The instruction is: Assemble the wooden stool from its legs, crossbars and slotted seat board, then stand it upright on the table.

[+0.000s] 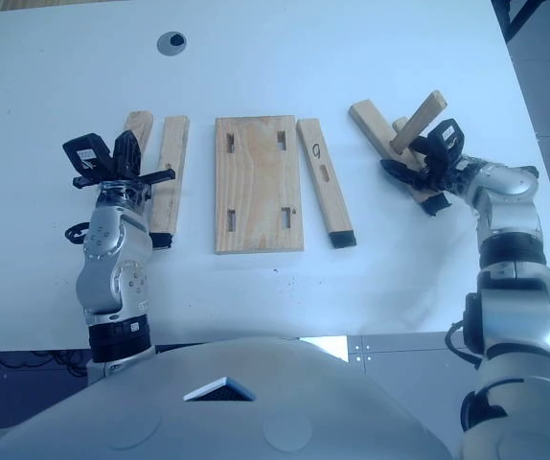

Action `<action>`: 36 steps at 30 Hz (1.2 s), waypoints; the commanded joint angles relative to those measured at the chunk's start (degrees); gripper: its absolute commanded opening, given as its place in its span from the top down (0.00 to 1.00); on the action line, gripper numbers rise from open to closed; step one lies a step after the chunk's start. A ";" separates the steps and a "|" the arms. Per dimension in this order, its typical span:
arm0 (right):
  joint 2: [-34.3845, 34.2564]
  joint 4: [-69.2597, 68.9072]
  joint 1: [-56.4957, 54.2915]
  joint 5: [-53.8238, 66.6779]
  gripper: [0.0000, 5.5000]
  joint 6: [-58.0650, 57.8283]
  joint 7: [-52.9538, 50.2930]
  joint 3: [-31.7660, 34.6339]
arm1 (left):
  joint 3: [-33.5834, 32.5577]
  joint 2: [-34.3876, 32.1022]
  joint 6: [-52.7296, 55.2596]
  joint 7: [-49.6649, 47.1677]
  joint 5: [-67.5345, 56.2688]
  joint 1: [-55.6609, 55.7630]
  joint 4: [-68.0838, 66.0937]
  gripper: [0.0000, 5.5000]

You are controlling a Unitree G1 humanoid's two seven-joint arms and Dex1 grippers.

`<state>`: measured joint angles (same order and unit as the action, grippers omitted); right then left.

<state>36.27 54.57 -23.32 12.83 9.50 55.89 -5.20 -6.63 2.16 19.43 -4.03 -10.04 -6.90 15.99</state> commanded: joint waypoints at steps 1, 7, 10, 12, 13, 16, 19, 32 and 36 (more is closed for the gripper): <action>-7.07 10.67 7.92 -8.11 0.33 -1.27 -2.79 -5.30 | -0.51 -0.71 -0.53 -0.01 0.60 0.39 -0.17 1.00; -7.35 12.93 6.11 -10.23 0.33 -1.77 -0.06 -8.09 | -0.45 -0.25 -0.82 -0.41 0.91 0.58 -0.28 1.00; -7.53 13.72 5.45 -10.73 0.33 -3.66 -0.10 -8.54 | -0.39 0.04 -1.09 -0.55 0.93 0.61 -0.57 1.00; -7.61 14.17 4.95 -11.10 0.33 -4.74 -0.41 -8.85 | -0.40 0.17 -1.19 -0.68 0.90 0.43 -0.48 1.00; -7.65 14.35 4.73 -11.21 0.33 -5.23 -0.39 -8.99 | -0.33 0.26 -1.25 -0.76 0.91 0.30 -0.41 1.00; -7.69 14.70 3.87 -11.80 0.41 -6.25 -0.07 -9.17 | 0.06 0.79 -1.51 -1.20 1.10 -0.19 -0.19 1.00; -7.57 14.85 3.44 -12.03 0.52 -7.07 0.57 -9.43 | 0.29 1.25 -1.64 -1.37 1.27 -0.27 -0.23 1.00; -7.71 14.83 4.70 -9.87 0.56 -2.69 2.13 -7.80 | -1.61 0.56 -2.14 -1.17 0.79 1.33 0.85 1.00; -8.01 14.32 6.35 -8.51 0.57 1.13 3.16 -6.35 | -2.19 -0.23 -2.56 -0.35 0.34 2.95 0.78 1.00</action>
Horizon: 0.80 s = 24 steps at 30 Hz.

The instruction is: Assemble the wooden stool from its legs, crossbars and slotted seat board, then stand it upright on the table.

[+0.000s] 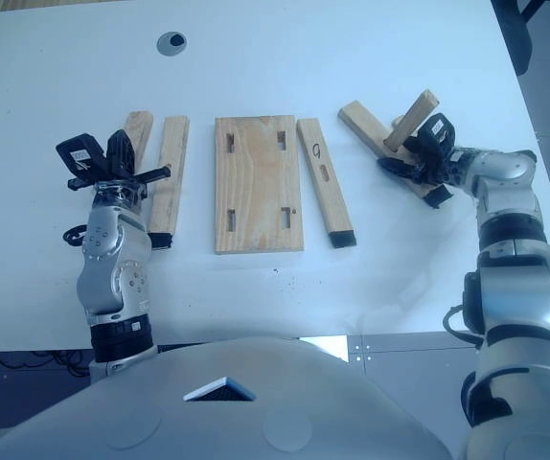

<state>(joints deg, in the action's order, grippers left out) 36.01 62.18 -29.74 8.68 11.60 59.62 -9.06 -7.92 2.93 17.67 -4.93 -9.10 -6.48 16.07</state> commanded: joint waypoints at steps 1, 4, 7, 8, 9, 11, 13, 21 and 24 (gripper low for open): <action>-7.74 6.55 13.23 -4.17 0.57 0.14 -0.40 -2.21 | -1.09 -1.22 -0.78 0.79 -0.84 3.00 0.74 1.00; 16.50 -44.14 2.96 15.45 0.61 -45.12 12.19 0.06 | -1.56 -1.69 -1.01 1.26 -1.08 3.88 1.12 1.00; 20.78 -53.97 0.33 16.55 0.63 -56.15 13.89 0.18 | -1.39 -1.82 -1.18 1.70 -0.82 4.73 0.73 1.00; 21.40 -55.62 1.04 15.92 0.63 -57.68 14.09 0.13 | -1.39 -1.82 -1.19 1.73 -0.77 4.80 0.71 1.00; 22.26 -56.99 1.61 15.11 0.63 -58.97 14.65 -0.31 | -1.44 -1.74 -1.22 1.67 -0.74 4.58 0.94 1.00; 23.35 -59.10 2.54 13.93 0.63 -61.02 15.42 -0.74 | -1.48 -1.47 -1.42 1.48 -0.64 4.28 0.94 1.00; 23.49 -60.53 3.17 13.80 0.63 -62.91 15.10 -0.12 | -1.33 -1.20 -1.61 1.38 -0.52 4.05 0.90 1.00; 10.92 -57.31 -12.44 18.72 0.63 -72.35 6.85 4.11 | 3.64 -0.96 -8.25 10.91 -6.00 3.62 6.00 1.00; 0.66 -57.60 -17.79 24.61 0.63 -78.47 -1.26 11.09 | 4.79 -1.78 -7.76 13.78 -8.40 5.28 6.68 1.00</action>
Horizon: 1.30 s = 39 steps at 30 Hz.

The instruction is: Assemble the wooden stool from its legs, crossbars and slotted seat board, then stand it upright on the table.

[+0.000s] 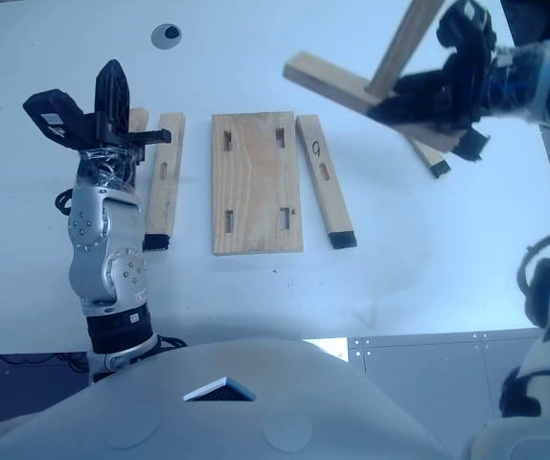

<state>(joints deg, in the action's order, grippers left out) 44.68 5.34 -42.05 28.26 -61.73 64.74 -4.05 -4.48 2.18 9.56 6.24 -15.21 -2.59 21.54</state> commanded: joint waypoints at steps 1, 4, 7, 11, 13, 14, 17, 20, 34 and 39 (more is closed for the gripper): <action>-10.27 -2.02 -5.98 6.91 0.63 -6.89 -8.05 7.73 | 2.10 -1.29 0.76 4.32 -3.93 1.67 2.34 1.00; -14.23 -3.96 -6.51 11.87 0.63 -11.46 -11.34 11.52 | 3.40 -2.45 2.73 9.78 -11.05 3.19 5.19 0.96; -14.69 -5.65 -5.35 15.63 0.63 -14.09 -12.75 13.82 | 2.68 -4.48 6.34 14.83 -20.05 7.90 5.85 0.90; -14.75 -6.79 -5.01 18.64 0.63 -15.60 -12.71 14.36 | 2.71 -6.74 11.16 20.25 -29.84 9.58 5.73 0.78; -14.68 -7.66 -4.79 20.04 0.63 -16.32 -12.83 14.27 | 2.99 -6.53 12.13 21.10 -32.48 10.06 5.37 0.72; -14.54 -8.02 -4.62 20.66 0.63 -16.61 -12.74 14.13 | 3.11 -6.08 12.35 21.37 -33.78 10.08 5.24 0.70; -13.86 -9.25 -4.30 22.81 0.63 -17.81 -12.24 13.75 | 2.52 -4.97 13.16 21.88 -38.71 9.85 5.07 0.61; -13.08 -9.90 -4.58 24.97 0.63 -18.88 -11.40 13.55 | 2.39 -4.80 13.18 22.21 -40.16 9.87 4.13 0.53; -9.08 -11.65 -2.54 29.13 0.63 -19.29 -5.66 10.49 | 2.39 -4.00 12.56 24.96 -44.02 9.50 4.03 0.55; -8.37 -11.90 -2.25 31.13 0.63 -20.35 -4.65 10.26 | 2.56 -4.25 13.06 26.53 -46.25 8.87 4.55 0.59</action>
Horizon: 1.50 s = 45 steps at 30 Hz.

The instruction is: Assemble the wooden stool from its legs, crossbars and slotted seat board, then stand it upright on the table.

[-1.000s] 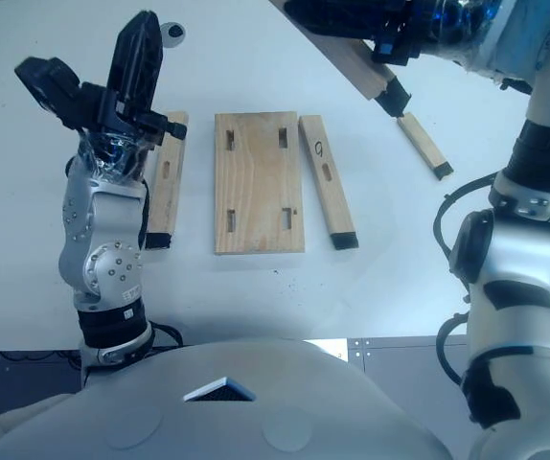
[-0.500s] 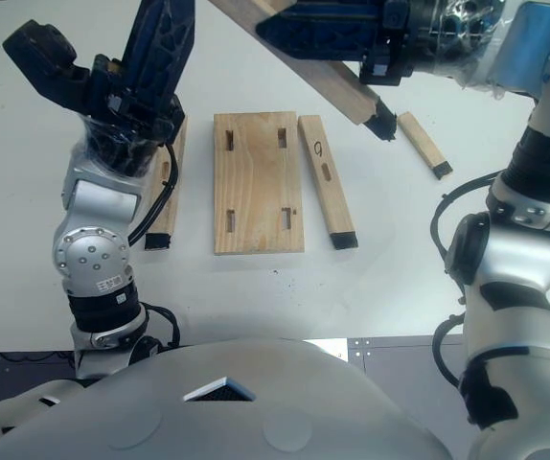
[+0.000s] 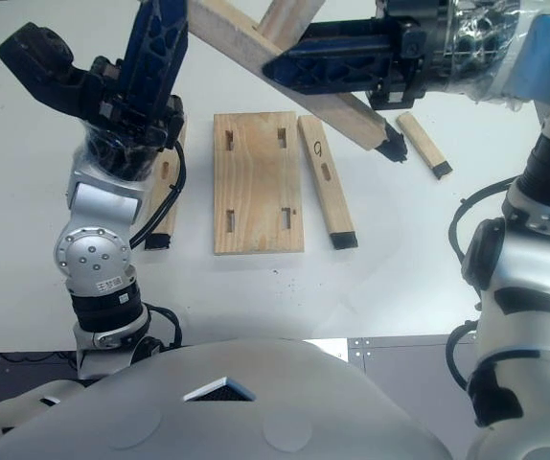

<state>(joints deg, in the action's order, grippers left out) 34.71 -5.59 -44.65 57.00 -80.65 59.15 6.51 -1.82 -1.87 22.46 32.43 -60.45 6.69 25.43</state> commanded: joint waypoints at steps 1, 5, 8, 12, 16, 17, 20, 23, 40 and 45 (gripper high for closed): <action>1.54 -0.82 0.31 2.81 0.63 -1.81 0.93 -0.16 | -0.33 -0.05 0.11 0.39 -1.62 -0.41 0.66 0.60; 1.12 -0.40 -0.03 5.76 0.63 -4.67 0.65 0.86 | -2.65 0.57 -0.68 -0.24 -5.30 0.09 0.55 0.61; -0.01 2.07 -1.58 8.57 0.63 -7.94 -0.86 3.13 | -4.17 0.72 -0.97 -0.40 -8.07 0.18 0.77 0.62; -0.58 1.98 -1.78 9.60 0.63 -8.50 -3.09 3.59 | -5.63 1.21 -1.74 -1.35 -9.66 0.71 0.17 0.63; -0.46 1.60 -1.39 9.93 0.63 -7.38 -4.86 3.30 | -8.25 2.10 -3.12 -2.56 -11.34 1.71 -1.07 0.63; -0.52 2.03 -1.43 9.76 0.56 -7.08 -5.47 3.43 | -9.17 2.22 -3.28 -2.86 -11.77 1.94 -1.23 0.63; -0.62 3.18 -1.81 9.53 0.48 -6.41 -6.41 3.70 | -11.42 1.38 -3.56 -3.33 -12.23 2.11 -1.36 0.63; 0.45 5.36 -1.64 7.20 0.39 -3.63 -6.47 3.30 | -15.10 -2.43 -3.10 -3.54 -11.81 0.37 -0.32 0.63; -5.45 24.82 -4.30 -13.60 0.78 22.42 -20.74 5.92 | -10.15 -22.72 4.63 8.16 4.75 -12.44 -1.41 0.63; -4.99 25.09 -4.23 -14.60 0.93 22.18 -19.11 5.29 | -11.45 -26.03 5.42 11.40 5.37 -11.67 -2.61 0.63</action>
<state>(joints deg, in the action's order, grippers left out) 29.73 19.49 -47.58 43.04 -58.60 39.32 12.28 -12.50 -25.20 26.64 43.12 -56.31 -5.01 23.12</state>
